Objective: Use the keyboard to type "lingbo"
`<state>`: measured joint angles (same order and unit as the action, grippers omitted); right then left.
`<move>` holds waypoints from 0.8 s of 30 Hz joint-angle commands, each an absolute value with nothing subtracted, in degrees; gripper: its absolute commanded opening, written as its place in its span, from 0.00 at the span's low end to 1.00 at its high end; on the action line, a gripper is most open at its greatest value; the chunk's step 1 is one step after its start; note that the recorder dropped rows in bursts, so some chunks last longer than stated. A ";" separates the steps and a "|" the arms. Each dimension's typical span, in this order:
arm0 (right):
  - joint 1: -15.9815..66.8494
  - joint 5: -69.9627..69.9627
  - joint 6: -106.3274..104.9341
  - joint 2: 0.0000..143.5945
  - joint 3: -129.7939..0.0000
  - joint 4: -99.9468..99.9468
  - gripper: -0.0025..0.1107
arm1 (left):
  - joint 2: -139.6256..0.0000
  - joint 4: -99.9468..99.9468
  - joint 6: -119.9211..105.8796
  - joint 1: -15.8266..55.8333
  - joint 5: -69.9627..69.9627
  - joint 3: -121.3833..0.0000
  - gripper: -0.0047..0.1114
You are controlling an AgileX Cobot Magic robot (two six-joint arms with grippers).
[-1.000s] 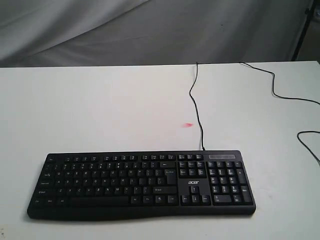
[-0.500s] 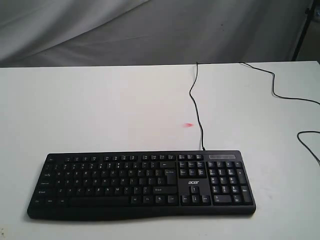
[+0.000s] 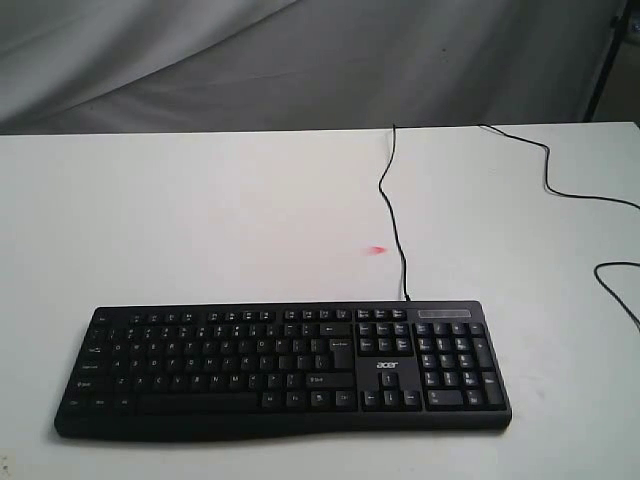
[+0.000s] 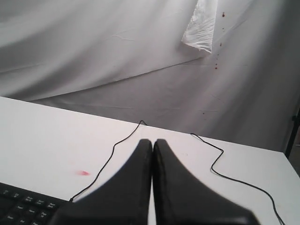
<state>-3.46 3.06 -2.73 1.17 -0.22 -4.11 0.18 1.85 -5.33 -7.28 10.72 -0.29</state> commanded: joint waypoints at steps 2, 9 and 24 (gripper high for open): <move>-3.68 3.11 -2.94 0.95 0.00 -4.85 0.02 | 0.00 1.82 -5.18 -7.07 10.48 0.00 0.05; -3.68 9.23 -2.94 0.95 0.00 -5.07 0.02 | 0.00 1.82 -5.18 -7.07 10.48 0.00 0.05; -3.68 9.23 -2.94 0.95 0.00 -4.97 0.02 | 0.00 1.82 -5.18 -7.07 10.48 0.00 0.05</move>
